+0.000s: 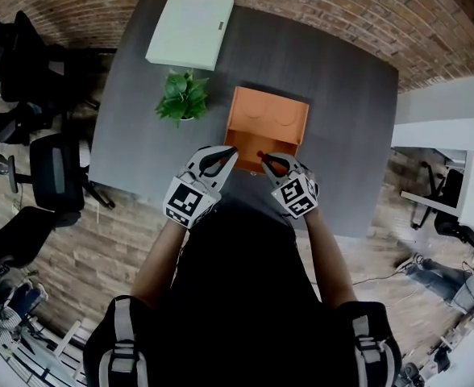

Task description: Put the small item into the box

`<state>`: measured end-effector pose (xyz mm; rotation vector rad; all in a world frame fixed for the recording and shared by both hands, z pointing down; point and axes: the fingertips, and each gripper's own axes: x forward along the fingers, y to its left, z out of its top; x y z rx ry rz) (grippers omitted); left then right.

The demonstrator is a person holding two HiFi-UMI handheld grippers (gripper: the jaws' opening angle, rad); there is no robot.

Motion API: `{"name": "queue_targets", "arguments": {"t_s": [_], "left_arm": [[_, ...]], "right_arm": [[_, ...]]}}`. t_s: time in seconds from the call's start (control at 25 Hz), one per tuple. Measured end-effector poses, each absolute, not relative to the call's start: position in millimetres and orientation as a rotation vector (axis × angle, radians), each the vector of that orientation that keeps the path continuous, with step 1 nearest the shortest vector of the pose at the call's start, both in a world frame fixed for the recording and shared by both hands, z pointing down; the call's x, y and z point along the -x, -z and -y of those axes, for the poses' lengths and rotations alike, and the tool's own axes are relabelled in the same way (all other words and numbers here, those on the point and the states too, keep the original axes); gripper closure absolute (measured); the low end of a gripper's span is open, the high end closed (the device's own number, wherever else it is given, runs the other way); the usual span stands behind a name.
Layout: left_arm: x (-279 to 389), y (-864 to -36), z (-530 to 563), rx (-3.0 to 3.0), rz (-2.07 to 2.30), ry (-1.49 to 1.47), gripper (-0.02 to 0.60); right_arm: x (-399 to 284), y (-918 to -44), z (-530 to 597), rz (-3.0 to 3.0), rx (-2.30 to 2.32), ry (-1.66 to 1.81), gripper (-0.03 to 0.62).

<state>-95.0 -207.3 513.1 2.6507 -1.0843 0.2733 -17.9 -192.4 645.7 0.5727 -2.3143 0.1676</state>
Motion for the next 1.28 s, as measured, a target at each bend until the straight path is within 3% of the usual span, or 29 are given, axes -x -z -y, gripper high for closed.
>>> {"name": "queue_targets", "arguments": {"t_s": [1.28], "left_arm": [[117.3,-527.1,198.9,-2.614,1.107,-0.32,0.558]], "right_arm": [[34.3,-731.6,201.2,2.131,-0.451,-0.257,0.528]]}}
